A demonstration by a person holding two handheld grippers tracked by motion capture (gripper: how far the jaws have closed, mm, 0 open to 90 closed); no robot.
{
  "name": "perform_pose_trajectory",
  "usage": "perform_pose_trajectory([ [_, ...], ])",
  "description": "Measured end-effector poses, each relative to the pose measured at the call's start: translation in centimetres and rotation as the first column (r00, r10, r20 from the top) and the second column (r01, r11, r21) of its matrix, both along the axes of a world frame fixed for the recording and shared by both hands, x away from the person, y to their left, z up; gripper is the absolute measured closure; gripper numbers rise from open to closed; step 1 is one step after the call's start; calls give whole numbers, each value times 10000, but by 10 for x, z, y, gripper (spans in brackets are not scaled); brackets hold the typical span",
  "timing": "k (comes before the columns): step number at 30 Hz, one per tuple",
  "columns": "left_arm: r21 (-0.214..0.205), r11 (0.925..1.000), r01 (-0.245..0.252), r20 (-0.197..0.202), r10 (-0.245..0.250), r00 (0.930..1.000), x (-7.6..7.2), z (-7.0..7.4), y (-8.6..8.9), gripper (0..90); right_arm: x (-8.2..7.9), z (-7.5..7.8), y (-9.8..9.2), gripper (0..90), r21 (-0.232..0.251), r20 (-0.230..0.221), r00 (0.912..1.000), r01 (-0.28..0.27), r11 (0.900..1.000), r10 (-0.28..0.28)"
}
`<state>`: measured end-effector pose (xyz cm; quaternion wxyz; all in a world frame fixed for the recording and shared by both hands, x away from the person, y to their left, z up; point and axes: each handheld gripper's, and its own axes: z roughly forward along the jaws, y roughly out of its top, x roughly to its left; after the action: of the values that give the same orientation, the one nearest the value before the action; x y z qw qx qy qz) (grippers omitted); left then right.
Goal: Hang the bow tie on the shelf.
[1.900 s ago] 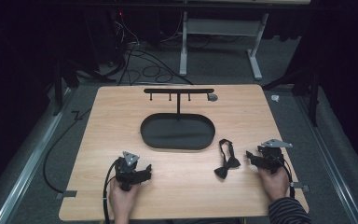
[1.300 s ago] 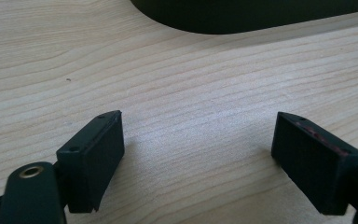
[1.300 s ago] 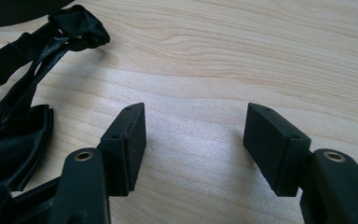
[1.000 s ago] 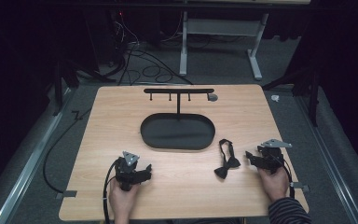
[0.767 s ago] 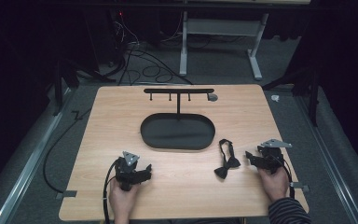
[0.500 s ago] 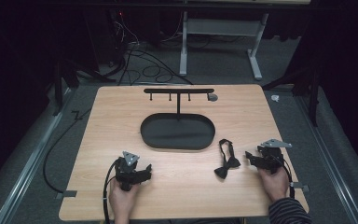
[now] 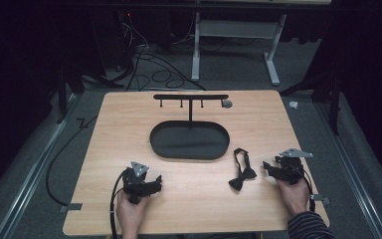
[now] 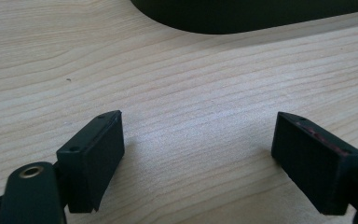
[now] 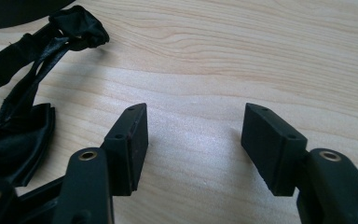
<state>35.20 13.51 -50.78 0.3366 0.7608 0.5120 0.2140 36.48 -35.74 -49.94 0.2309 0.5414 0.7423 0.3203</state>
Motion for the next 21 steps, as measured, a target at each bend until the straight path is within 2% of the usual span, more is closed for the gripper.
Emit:
perform_pose_trajectory([
  [10, 4, 10000, 7, -4, -7, 10000, 0, 0, 0, 173, -5, 6, 0, 473, 295, -21, 9998, -195, 9994, 196],
  [18, 2, 10000, 5, -2, -5, 10000, 0, 0, 0, 173, -8, 12, 5, 517, 572, 23, 9987, -519, 9970, 519],
  [21, 3, 10000, 4, -5, -4, 10000, 0, 0, 0, 173, -7, 12, 9, 527, 524, -51, 9972, -747, 9958, 751],
])
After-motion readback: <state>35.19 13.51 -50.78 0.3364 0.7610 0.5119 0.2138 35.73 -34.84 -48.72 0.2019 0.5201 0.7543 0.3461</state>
